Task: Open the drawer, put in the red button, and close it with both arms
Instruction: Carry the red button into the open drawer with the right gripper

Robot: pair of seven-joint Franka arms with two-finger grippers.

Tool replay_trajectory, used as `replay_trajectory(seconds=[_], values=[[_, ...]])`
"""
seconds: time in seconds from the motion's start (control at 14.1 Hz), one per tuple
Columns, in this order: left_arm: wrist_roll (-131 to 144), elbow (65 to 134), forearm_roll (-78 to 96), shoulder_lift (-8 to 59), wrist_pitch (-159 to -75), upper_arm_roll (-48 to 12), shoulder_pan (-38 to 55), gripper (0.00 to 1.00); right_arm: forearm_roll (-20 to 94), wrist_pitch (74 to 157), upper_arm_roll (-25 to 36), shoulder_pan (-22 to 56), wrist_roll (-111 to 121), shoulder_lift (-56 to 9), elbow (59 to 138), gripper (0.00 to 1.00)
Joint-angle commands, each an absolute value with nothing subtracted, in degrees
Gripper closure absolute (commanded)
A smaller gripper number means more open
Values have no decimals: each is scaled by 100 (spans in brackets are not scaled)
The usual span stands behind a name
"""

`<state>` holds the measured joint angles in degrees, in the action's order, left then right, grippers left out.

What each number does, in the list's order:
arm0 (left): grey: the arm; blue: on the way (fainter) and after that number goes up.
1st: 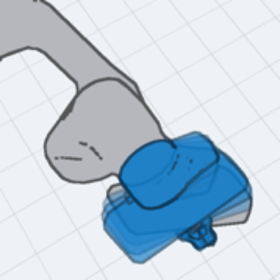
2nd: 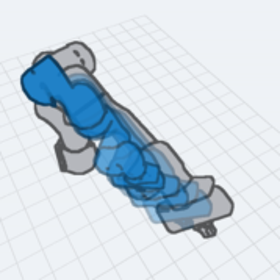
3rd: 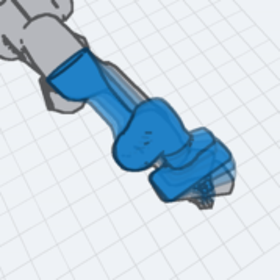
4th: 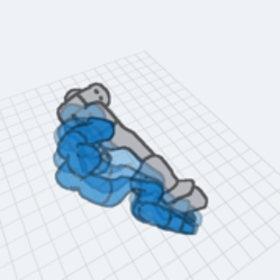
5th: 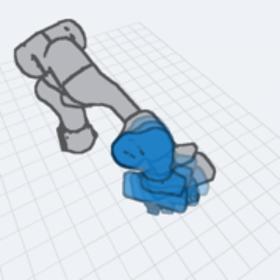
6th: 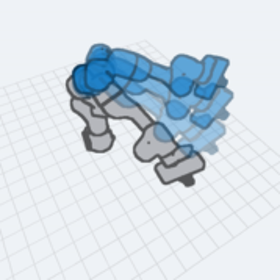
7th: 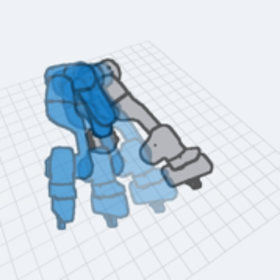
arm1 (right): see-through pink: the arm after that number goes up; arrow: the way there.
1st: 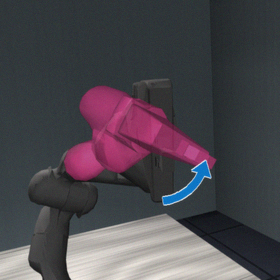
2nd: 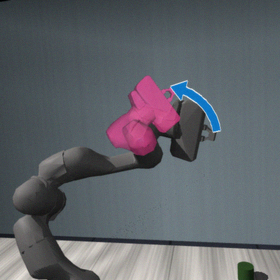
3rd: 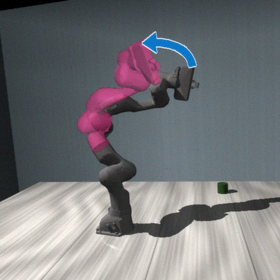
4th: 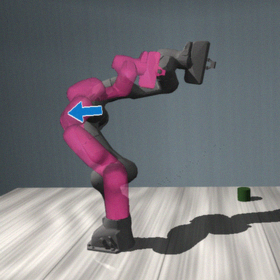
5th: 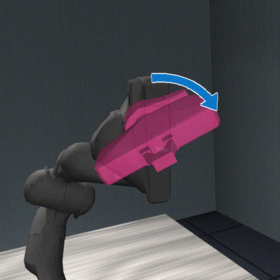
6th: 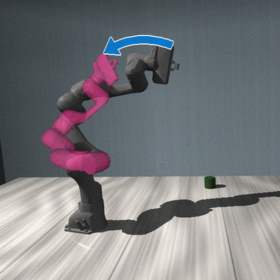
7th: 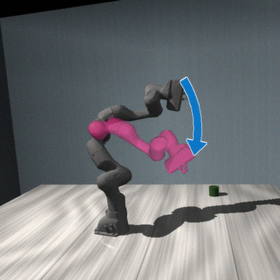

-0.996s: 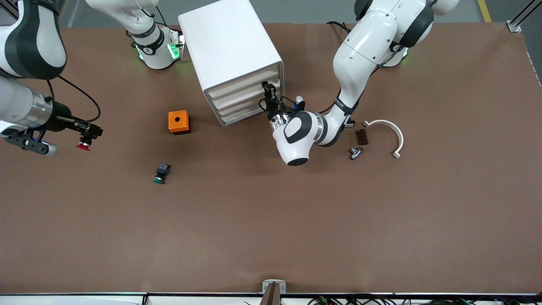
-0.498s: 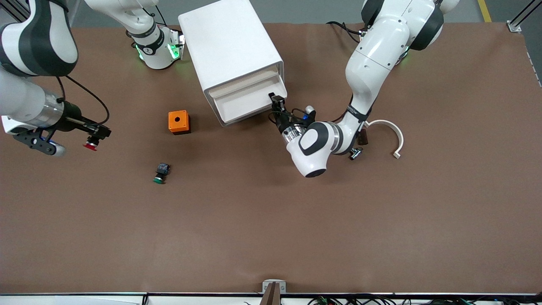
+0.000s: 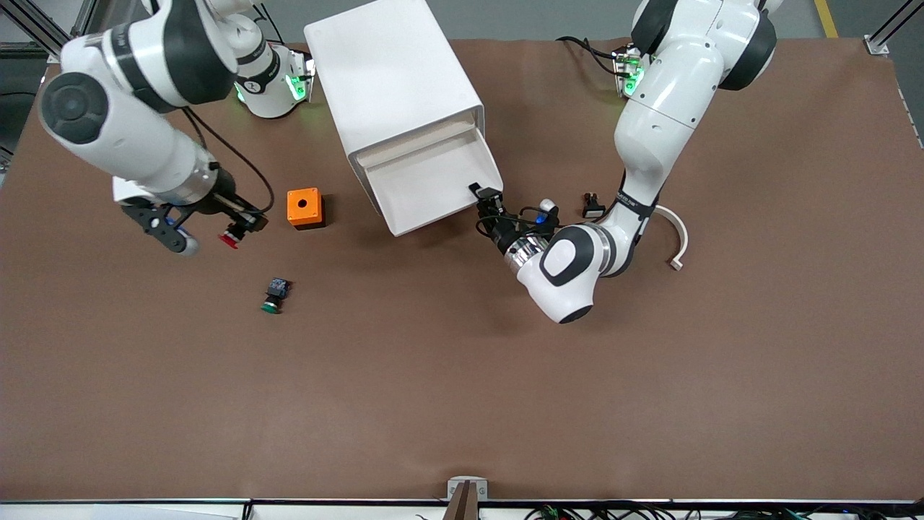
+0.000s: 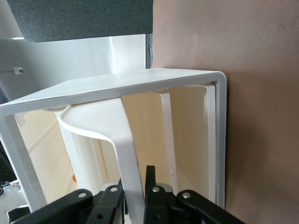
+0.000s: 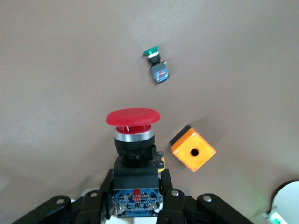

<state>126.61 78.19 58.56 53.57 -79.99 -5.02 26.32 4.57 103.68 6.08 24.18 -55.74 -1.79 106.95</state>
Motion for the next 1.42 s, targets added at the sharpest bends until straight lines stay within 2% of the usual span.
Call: replay_trajectory(seconds=[0.0,0.21,0.36,0.43,0.57,0.64,1.14,1.35], values=[[12560,7761,5836,5484,-8306,-378,2514,82,518,10520,677,2890,-6370,-316,10573,100],[12551,7761,5836,5484,-8341,-378,2417,78,623,10783,668,3444,-7187,-351,10573,100],[12525,7761,5836,5484,-8341,-378,2408,70,712,11081,677,3839,-7837,-570,10591,100],[12524,7761,5836,5484,-8341,-378,2408,60,712,11205,677,3997,-8075,-650,10600,100],[12524,7735,5845,5484,-8341,-387,2399,16,721,11468,668,4297,-8585,-860,10608,100],[12524,7613,5845,5484,-8341,-387,2408,0,729,11618,668,4446,-8778,-966,10608,100],[11631,7453,6064,5423,-8279,-483,2259,0,1072,12462,668,5193,-9886,-1581,10600,100],[10298,7077,6003,5388,-8262,-414,2189,0,1299,12717,677,5378,-10195,-1783,10582,100]])
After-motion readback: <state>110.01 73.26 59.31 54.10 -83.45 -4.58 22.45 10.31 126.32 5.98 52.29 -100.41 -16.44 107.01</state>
